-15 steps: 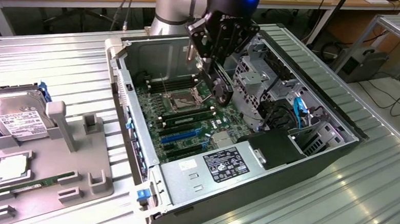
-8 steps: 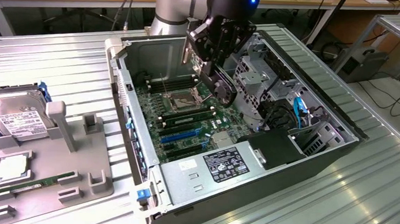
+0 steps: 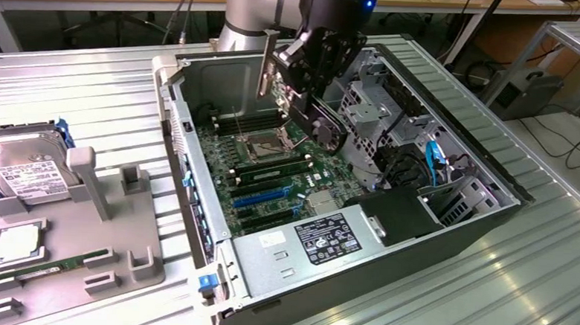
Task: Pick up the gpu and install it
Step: 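Insert the gpu into the slot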
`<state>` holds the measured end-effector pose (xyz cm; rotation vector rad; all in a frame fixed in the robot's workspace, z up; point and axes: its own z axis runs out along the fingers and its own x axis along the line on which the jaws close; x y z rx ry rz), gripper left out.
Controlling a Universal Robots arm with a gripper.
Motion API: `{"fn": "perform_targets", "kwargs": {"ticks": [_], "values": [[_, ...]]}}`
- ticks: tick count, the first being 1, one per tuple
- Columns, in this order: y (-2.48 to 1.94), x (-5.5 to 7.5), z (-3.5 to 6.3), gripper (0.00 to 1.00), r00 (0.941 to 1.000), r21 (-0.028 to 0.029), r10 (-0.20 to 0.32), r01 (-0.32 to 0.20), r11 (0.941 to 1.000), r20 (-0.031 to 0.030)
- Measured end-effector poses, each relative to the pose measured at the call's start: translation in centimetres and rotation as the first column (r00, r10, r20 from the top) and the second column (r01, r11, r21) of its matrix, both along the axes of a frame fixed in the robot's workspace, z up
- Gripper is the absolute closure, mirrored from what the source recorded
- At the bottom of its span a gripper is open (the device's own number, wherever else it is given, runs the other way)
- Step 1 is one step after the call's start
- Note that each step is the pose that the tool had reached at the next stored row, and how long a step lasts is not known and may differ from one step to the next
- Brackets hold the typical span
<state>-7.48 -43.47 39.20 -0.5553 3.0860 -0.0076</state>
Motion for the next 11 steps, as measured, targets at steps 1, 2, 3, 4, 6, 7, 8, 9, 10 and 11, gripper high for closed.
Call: {"fn": "perform_targets", "kwargs": {"ticks": [1, 2, 3, 4, 6, 7, 8, 9, 10, 11], "values": [[0.00, 0.00, -0.04, 0.74, 0.9998, 0.0001, 0.019, -0.019, 0.9998, 0.0001], [0.00, 0.00, -0.08, 0.74, 0.9994, 0.0001, 0.036, -0.036, 0.9994, 0.0000], [0.00, 0.00, -0.12, 0.74, 0.9984, 0.0001, 0.057, -0.057, 0.9984, 0.0001], [0.00, 0.00, -0.15, 0.74, 0.9970, 0.0001, 0.078, -0.078, 0.9970, 0.0001], [0.00, 0.00, -0.24, 0.74, 0.9917, 0.0000, 0.128, -0.128, 0.9917, 0.0001], [0.00, 0.00, -0.27, 0.74, 0.9893, 0.0000, 0.146, -0.146, 0.9893, 0.0001], [0.00, 0.00, -0.31, 0.74, 0.9854, 0.0000, 0.170, -0.170, 0.9854, 0.0001], [0.00, 0.00, -0.37, 0.74, 0.9789, 0.0000, 0.204, -0.204, 0.9789, 0.0000], [0.00, 0.00, -0.40, 0.74, 0.9752, 0.0001, 0.221, -0.221, 0.9752, 0.0001], [0.00, 0.00, -0.43, 0.74, 0.9710, 0.0001, 0.239, -0.239, 0.9710, 0.0001]]}}
